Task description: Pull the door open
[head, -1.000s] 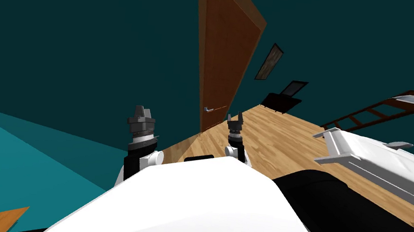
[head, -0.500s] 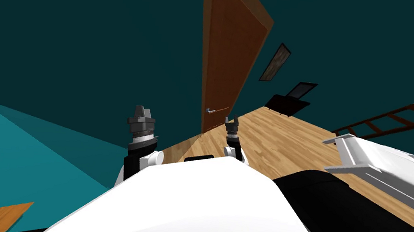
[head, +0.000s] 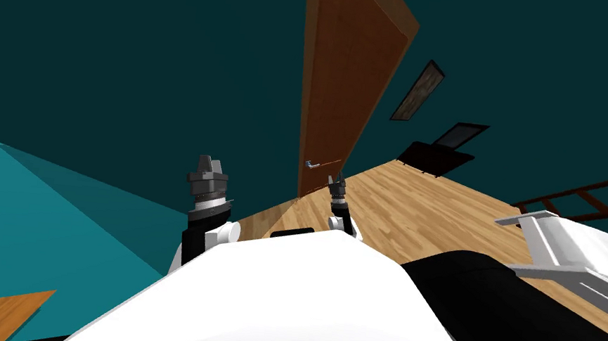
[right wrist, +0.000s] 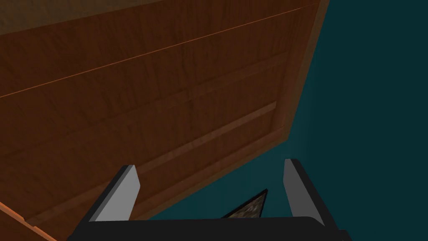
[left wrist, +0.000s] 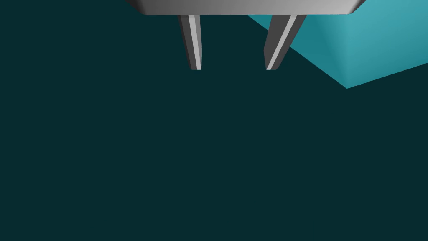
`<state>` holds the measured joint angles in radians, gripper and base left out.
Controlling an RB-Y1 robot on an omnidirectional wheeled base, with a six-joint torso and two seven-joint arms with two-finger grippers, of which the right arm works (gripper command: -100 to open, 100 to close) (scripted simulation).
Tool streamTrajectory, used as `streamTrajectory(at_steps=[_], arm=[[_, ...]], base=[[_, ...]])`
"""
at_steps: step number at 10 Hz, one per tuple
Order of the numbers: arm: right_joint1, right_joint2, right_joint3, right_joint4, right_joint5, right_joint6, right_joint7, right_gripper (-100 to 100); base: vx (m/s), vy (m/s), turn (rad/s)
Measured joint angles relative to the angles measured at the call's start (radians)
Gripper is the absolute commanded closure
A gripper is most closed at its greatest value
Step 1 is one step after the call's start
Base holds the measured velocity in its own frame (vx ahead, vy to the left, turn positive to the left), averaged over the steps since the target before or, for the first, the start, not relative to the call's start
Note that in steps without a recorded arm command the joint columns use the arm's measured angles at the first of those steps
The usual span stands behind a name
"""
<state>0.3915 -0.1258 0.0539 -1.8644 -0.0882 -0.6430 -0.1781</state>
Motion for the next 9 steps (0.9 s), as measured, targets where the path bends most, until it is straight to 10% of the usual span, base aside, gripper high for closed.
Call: streamTrajectory(at_steps=[9], arm=[[-0.061, -0.055, -0.004, 0.229, -0.003, -0.055, -0.027, -100]], base=[[0.044, -0.023, 0.083]])
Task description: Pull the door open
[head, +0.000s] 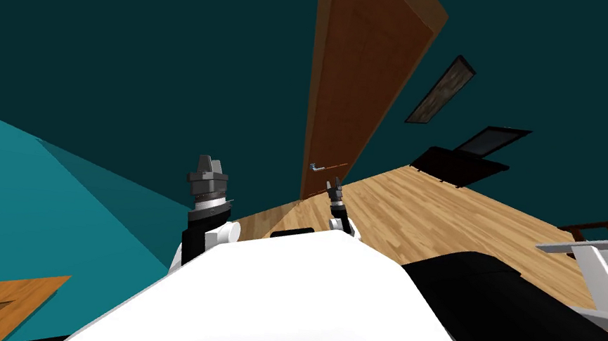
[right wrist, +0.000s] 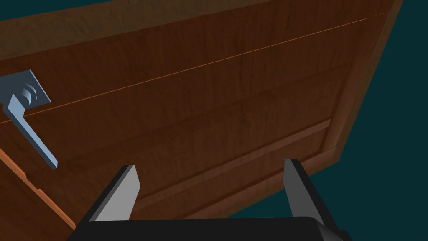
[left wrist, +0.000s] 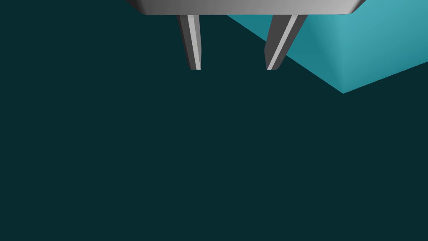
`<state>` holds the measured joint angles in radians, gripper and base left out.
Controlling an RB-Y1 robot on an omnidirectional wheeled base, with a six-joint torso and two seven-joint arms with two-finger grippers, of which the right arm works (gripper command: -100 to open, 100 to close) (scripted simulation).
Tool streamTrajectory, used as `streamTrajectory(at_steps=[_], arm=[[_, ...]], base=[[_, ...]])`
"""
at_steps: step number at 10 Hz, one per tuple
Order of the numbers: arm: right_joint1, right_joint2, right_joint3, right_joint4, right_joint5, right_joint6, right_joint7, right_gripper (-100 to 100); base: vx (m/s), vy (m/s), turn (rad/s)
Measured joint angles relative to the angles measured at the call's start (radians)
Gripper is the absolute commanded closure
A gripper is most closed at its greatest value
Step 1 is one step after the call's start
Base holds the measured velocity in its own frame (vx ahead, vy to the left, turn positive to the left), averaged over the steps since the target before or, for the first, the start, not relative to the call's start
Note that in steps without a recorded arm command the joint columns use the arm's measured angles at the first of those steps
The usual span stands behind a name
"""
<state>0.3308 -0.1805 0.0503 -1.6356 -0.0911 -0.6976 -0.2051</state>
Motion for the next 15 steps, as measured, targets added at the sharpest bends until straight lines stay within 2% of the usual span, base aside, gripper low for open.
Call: streamTrajectory(at_steps=[3, 8, 12, 15], arm=[[-0.025, -0.007, 0.003, 0.087, 0.003, -0.02, -0.002, -100], [-0.059, -0.04, 0.001, 0.219, 0.0, -0.049, -0.018, -100], [-0.086, -0.055, 0.003, 0.317, 0.002, -0.072, -0.024, -100], [-0.109, -0.08, 0.001, 0.407, 0.0, -0.096, -0.038, -100]], base=[[0.045, -0.022, 0.101], [0.041, -0.027, 0.079], [0.045, -0.029, 0.084], [0.057, -0.033, 0.111]])
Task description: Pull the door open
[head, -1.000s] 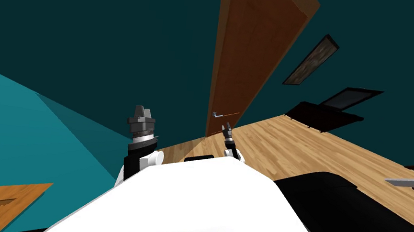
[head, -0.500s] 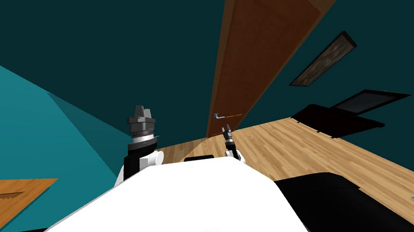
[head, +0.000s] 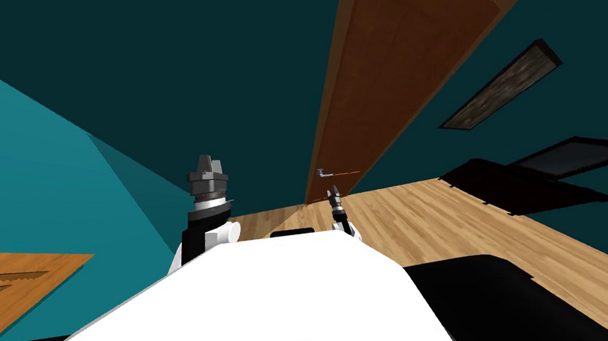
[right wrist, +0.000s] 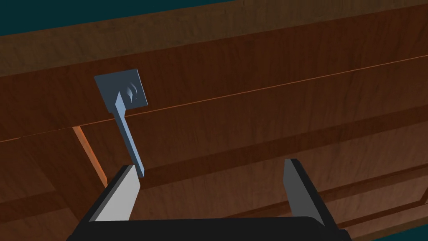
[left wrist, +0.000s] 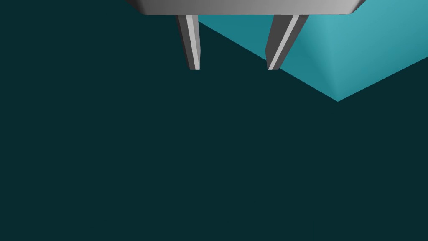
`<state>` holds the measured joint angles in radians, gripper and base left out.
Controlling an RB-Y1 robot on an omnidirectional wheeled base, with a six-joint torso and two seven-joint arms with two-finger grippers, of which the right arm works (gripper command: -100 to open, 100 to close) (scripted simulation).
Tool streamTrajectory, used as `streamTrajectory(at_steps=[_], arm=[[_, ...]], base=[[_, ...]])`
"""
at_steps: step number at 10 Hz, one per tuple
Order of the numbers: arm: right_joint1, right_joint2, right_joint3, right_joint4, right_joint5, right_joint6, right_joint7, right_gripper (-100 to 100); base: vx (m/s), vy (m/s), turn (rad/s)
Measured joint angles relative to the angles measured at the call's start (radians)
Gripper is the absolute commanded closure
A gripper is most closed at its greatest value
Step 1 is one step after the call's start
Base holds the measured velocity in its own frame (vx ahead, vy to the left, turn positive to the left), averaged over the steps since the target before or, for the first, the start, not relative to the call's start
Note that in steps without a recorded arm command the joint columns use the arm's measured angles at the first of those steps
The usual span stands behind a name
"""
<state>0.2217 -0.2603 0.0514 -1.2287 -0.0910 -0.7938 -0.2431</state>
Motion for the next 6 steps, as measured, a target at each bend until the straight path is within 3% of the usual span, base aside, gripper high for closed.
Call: streamTrajectory(at_steps=[3, 6], arm=[[-0.018, -0.005, 0.002, 0.078, 0.002, -0.018, 0.0, -100], [-0.04, -0.03, 0.001, 0.16, 0.0, -0.037, -0.014, -100]], base=[[0.036, -0.034, 0.076], [0.057, -0.043, 0.09]])
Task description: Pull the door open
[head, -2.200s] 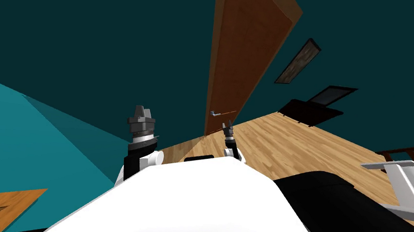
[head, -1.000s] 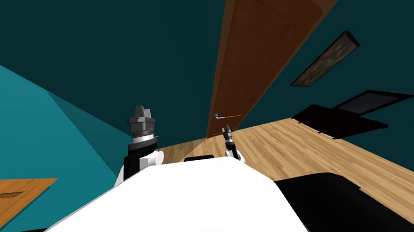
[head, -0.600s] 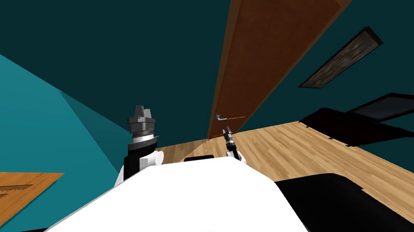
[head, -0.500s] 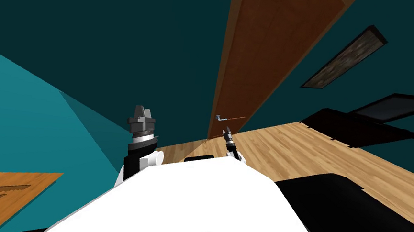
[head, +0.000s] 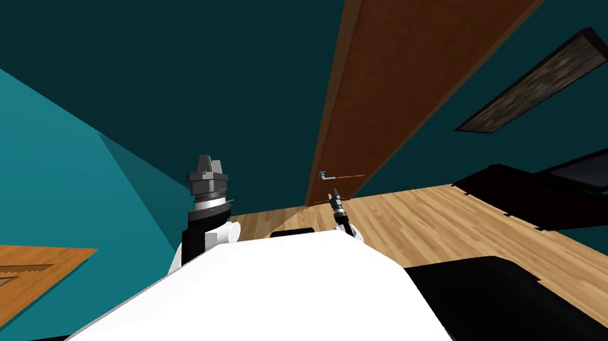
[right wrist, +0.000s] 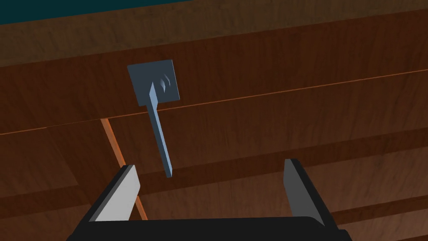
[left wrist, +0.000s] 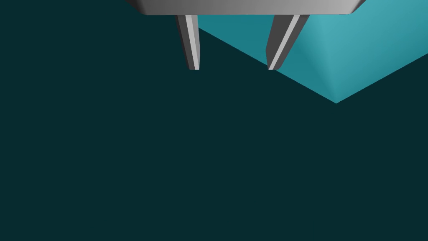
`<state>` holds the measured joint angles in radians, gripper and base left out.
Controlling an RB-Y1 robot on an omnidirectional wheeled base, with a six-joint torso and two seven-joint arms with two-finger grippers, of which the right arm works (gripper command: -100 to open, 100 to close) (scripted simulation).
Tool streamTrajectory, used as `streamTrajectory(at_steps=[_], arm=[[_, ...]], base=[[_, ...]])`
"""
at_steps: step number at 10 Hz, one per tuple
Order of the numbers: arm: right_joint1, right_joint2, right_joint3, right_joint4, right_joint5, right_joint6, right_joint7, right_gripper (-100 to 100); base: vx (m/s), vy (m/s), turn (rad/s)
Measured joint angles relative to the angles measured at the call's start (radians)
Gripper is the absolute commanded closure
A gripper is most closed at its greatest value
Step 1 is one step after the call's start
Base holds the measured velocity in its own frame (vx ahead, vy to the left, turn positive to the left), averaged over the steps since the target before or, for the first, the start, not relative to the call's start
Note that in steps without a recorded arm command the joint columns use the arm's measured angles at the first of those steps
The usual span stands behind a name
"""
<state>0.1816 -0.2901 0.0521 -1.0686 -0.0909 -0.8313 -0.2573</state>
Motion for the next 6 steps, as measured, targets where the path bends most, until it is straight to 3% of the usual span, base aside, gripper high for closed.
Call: streamTrajectory(at_steps=[6], arm=[[-0.033, -0.022, 0.001, 0.139, 0.001, -0.033, -0.009, -100]], base=[[0.045, -0.034, 0.077]])
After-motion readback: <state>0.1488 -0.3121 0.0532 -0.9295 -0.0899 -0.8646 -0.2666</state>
